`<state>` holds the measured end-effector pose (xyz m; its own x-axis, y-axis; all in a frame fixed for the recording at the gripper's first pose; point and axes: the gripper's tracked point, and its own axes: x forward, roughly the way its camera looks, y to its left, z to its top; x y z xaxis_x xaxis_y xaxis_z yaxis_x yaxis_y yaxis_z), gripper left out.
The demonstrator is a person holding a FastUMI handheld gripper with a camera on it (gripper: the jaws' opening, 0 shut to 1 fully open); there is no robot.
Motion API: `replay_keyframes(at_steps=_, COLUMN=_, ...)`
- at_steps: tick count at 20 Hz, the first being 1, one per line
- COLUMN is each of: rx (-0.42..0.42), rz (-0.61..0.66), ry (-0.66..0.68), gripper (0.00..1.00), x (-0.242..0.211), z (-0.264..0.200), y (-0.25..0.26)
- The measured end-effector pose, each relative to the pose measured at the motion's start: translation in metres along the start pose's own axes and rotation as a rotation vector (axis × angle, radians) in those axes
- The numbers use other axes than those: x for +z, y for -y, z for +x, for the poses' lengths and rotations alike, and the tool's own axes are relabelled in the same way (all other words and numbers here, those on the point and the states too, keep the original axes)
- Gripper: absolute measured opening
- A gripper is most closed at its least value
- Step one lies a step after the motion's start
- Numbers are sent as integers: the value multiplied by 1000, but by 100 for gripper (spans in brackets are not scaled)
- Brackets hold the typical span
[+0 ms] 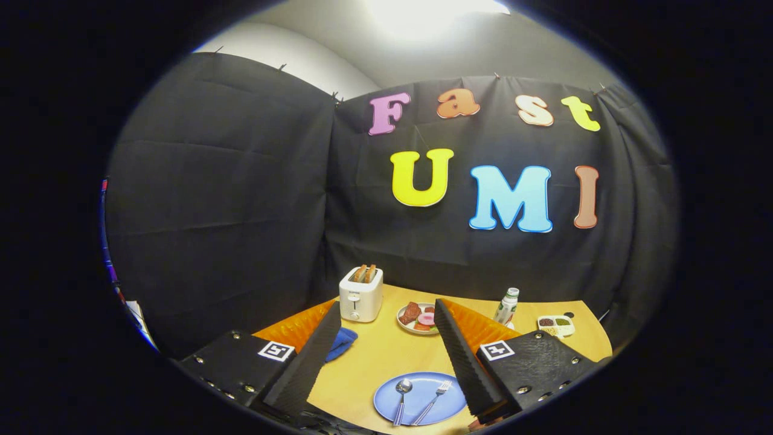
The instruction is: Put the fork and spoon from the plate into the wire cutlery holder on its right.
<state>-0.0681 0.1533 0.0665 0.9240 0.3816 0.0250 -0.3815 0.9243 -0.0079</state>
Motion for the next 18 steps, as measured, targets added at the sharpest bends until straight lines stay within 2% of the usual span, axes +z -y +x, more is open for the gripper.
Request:
replay_keyframes(at_steps=9, rx=20, rz=-23, ry=-13, gripper=96, x=-1, z=-30, y=9)
replay_keyframes(at_steps=18, rx=37, rz=-42, ry=6, gripper=96, x=5, z=-33, y=-2)
